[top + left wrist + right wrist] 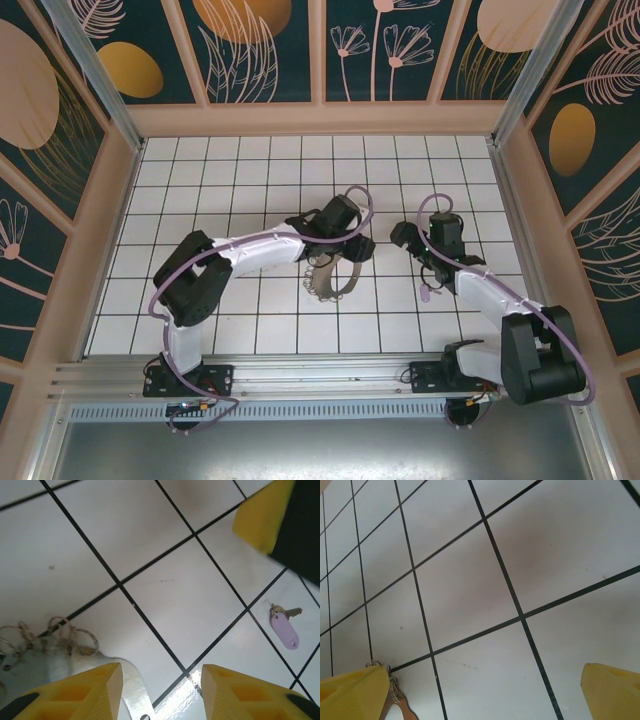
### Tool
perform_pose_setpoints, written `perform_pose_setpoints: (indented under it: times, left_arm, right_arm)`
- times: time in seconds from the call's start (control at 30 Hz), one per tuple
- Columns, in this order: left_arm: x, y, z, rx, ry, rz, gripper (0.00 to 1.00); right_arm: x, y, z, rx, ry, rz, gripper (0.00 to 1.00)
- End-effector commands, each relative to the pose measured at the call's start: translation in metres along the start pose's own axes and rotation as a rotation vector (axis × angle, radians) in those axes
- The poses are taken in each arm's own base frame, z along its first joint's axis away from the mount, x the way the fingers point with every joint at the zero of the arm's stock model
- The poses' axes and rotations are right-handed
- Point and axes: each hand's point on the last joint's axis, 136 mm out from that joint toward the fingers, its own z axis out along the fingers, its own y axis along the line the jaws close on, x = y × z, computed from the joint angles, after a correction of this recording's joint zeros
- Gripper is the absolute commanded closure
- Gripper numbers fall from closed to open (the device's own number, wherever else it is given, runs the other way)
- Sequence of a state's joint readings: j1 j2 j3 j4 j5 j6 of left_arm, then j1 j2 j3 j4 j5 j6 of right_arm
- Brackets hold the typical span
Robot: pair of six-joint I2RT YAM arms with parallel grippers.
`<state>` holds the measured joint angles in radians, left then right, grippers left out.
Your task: Put the keys on the keyring
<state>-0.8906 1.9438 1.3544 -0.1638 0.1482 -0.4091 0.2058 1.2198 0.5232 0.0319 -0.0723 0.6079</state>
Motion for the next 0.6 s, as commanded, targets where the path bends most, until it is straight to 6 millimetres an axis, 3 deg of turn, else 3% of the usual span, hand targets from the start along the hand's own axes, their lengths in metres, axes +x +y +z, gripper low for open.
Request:
perform_pose_setpoints:
  times: [0.0,0.27,0.57]
  left_arm:
    - [-0.010,0.015,0.010,-0.106,-0.038,-0.048,0.55]
    - [-0.013,0.022,0.023,-0.155,-0.038,-0.074,0.58]
    - [-0.008,0.017,0.034,-0.139,-0.012,-0.077,0.61]
  right_arm:
    - [-0.016,-0.001,-0.007,0.013,-0.036,-0.011,0.01]
    - [-0.023,-0.006,-0.022,-0.012,-0.074,0.004,0.01]
    - [-0.025,-0.011,-0.022,-0.014,-0.079,0.013,0.01]
